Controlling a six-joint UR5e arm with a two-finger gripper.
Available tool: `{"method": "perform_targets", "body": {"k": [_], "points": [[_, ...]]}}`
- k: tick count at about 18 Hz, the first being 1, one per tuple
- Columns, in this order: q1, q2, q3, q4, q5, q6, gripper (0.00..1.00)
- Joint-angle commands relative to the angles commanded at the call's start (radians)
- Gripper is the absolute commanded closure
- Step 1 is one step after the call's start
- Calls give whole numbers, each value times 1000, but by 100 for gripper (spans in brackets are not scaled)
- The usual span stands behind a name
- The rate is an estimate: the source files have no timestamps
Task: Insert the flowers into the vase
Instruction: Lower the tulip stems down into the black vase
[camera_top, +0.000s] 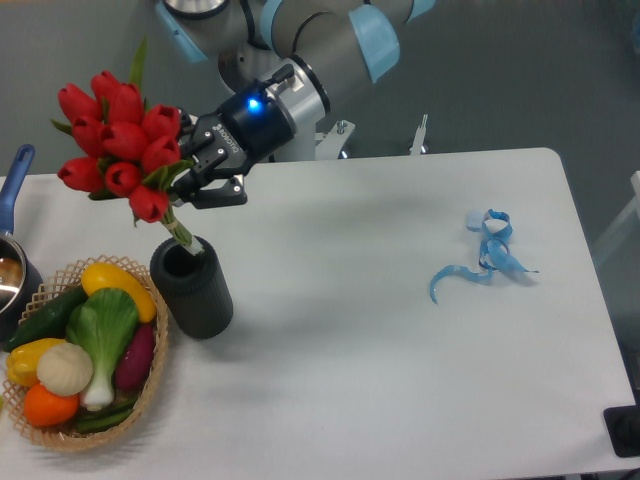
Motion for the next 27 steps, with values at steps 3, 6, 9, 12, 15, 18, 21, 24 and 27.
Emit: {"method": "perform_targets", "body": {"k": [3, 6, 9, 12, 15, 18, 21, 24, 27], "points": [[-17, -9, 0, 0, -2, 6, 100], [-18, -23, -3, 0, 0, 12, 100], [-23, -48, -20, 0, 0, 66, 99], [-23, -75, -44, 0, 0, 130, 96], [-17, -113, -67, 0, 2, 205, 89], [-12, -138, -94, -2, 3, 273, 84], [12, -144, -120, 0, 6, 304, 69], [20, -144, -133, 0, 9, 307, 44], [26, -144, -135, -2, 11, 307, 21]]}}
